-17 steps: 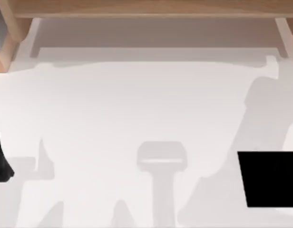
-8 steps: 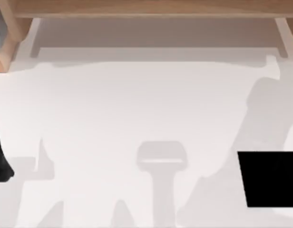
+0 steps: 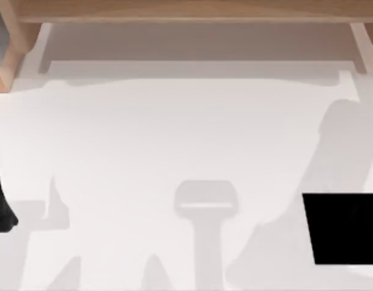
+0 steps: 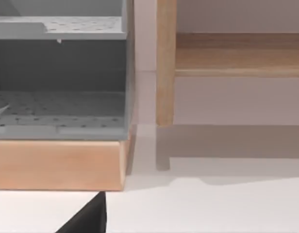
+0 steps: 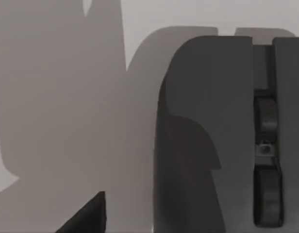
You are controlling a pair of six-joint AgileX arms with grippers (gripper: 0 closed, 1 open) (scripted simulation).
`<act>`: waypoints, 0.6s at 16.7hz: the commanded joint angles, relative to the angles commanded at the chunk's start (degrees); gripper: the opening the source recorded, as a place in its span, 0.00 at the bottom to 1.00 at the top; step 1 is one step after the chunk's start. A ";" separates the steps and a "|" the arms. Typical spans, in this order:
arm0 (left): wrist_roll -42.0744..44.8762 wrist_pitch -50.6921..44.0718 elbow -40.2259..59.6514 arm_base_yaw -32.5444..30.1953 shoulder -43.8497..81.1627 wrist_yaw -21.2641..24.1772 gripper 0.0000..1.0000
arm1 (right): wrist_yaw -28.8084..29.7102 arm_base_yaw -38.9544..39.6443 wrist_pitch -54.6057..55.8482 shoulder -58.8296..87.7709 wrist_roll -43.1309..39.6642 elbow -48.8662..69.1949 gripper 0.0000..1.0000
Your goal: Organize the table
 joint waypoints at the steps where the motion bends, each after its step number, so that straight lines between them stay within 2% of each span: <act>1: 0.00 0.00 0.00 0.00 0.00 0.00 1.00 | -0.01 0.06 0.55 0.40 0.06 -0.13 1.00; 7: 0.00 0.00 0.00 0.00 0.00 0.00 1.00 | -0.05 0.13 1.20 1.26 0.12 -0.54 1.00; 10: 0.00 0.00 0.00 0.00 0.00 0.00 1.00 | -0.05 0.13 1.20 1.26 0.12 -0.54 0.77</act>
